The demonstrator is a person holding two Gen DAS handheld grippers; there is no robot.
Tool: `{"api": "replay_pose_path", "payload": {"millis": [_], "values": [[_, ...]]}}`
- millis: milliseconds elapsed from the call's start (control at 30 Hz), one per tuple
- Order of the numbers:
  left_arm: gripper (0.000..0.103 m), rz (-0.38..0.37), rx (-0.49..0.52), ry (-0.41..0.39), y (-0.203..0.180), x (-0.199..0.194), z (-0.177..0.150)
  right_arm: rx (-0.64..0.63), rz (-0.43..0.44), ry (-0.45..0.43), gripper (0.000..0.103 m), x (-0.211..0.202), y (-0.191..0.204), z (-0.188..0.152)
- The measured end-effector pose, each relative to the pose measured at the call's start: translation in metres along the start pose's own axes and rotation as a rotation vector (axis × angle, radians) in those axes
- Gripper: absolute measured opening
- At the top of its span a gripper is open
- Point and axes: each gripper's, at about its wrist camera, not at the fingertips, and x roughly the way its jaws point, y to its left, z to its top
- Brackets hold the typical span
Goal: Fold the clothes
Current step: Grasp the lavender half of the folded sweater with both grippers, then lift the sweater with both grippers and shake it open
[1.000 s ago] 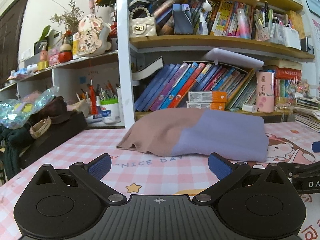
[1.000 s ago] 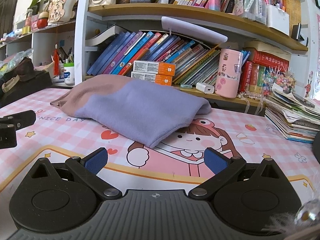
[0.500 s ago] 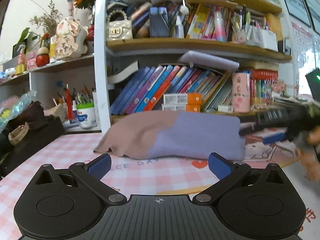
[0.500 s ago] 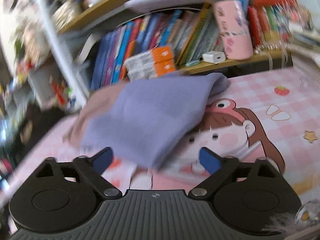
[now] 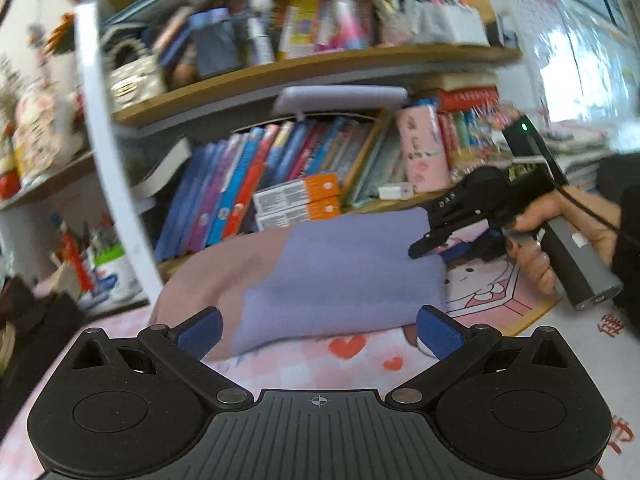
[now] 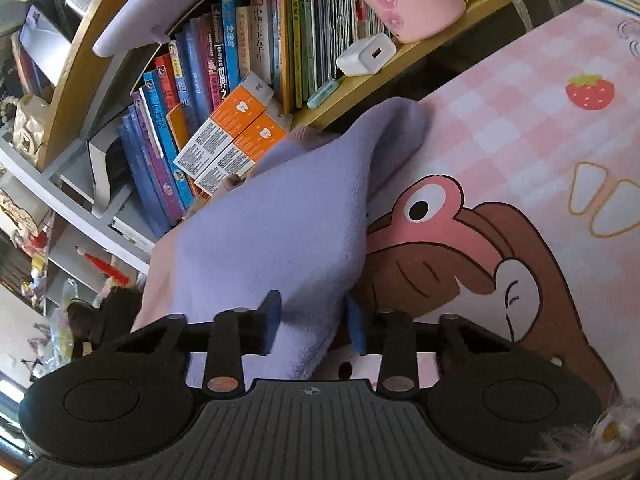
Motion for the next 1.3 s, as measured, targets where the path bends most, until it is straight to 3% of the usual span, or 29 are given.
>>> {"api": "replay_pose_path", "payload": {"millis": [67,133,300,400,567,667,767,867,933,967,1033,1300], "values": [[0.103,-0.019,0.042,0.015,-0.016,0.014,0.004,0.023,0.026,0.01,0.012,0.001,-0.008,0.003],[0.103,-0.038,0.083,0.029,-0.031,0.029,0.007,0.037,0.058,0.014,0.01,0.0,-0.012,0.004],[0.103,-0.084,0.161,0.066,-0.067,0.056,0.014,0.016,0.208,0.011,0.01,-0.019,0.0,0.006],[0.103,-0.053,0.22,0.079,-0.077,0.066,0.014,0.021,0.309,0.043,0.01,-0.026,0.006,0.007],[0.103,-0.006,0.257,0.087,-0.081,0.087,0.015,0.054,0.344,0.059,0.01,-0.027,0.007,0.008],[0.097,-0.014,0.275,0.103,-0.084,0.101,0.017,0.069,0.354,0.06,0.01,-0.029,0.007,0.009],[0.083,0.01,0.286,0.126,-0.085,0.117,0.019,0.075,0.358,0.061,0.01,-0.028,0.007,0.007],[0.058,0.013,0.237,0.167,-0.074,0.128,0.016,0.085,0.356,0.065,0.012,-0.027,0.004,0.006],[0.032,-0.032,0.167,0.195,-0.062,0.129,0.013,0.098,0.341,0.062,0.018,-0.025,0.001,0.005],[0.027,-0.051,0.14,0.203,-0.057,0.127,0.011,0.107,0.326,0.055,0.034,-0.025,-0.002,0.005],[0.011,-0.076,0.106,0.206,-0.051,0.12,0.006,0.123,0.293,0.04,0.054,-0.024,-0.007,0.005],[0.007,-0.121,0.084,0.113,-0.029,0.065,0.017,0.188,0.274,0.036,0.054,-0.018,-0.017,0.0]]}}
